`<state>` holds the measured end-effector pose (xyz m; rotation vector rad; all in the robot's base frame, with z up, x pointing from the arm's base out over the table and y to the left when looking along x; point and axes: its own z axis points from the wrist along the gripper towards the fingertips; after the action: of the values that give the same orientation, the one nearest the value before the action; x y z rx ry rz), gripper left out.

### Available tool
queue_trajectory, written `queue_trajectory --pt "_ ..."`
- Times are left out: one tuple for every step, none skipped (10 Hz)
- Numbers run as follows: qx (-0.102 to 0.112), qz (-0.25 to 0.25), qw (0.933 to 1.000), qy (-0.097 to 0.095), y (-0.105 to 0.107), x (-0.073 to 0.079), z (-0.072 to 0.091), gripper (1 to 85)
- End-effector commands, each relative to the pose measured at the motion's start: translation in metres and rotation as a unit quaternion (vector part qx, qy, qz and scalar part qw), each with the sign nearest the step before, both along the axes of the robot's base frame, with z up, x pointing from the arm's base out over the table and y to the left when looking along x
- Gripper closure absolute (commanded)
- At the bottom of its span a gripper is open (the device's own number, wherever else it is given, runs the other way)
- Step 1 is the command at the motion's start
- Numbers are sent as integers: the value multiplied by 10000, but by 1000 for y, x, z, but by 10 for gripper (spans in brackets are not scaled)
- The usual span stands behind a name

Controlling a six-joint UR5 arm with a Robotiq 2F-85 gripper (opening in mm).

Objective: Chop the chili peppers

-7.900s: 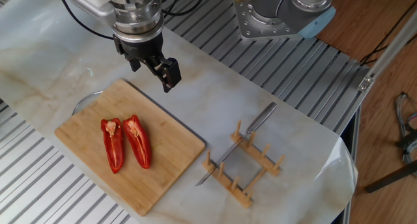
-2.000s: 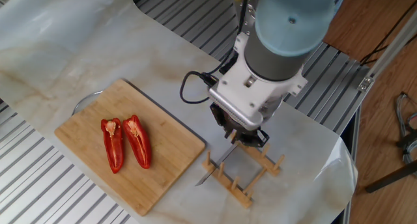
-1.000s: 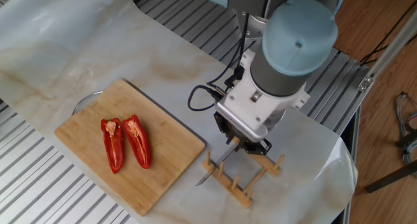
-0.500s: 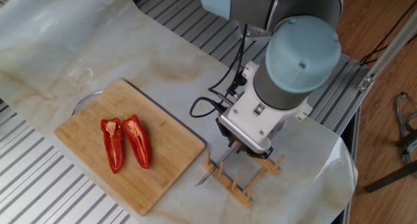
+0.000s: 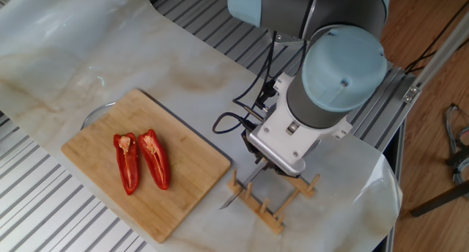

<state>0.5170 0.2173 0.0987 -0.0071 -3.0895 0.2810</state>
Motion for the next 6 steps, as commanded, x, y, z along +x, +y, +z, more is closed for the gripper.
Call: queue_trajectory --pt "106 -14 9999 32 6 -2 -2 623" --pt "90 -22 10000 30 6 -3 -4 623" --pt "82 -35 10000 20 7 -5 -5 627" --pt "51 -35 10000 20 6 -7 -6 640" --pt "28 -43 10000 19 4 -8 -6 647" --pt "36 -44 10000 26 5 -9 -7 647"
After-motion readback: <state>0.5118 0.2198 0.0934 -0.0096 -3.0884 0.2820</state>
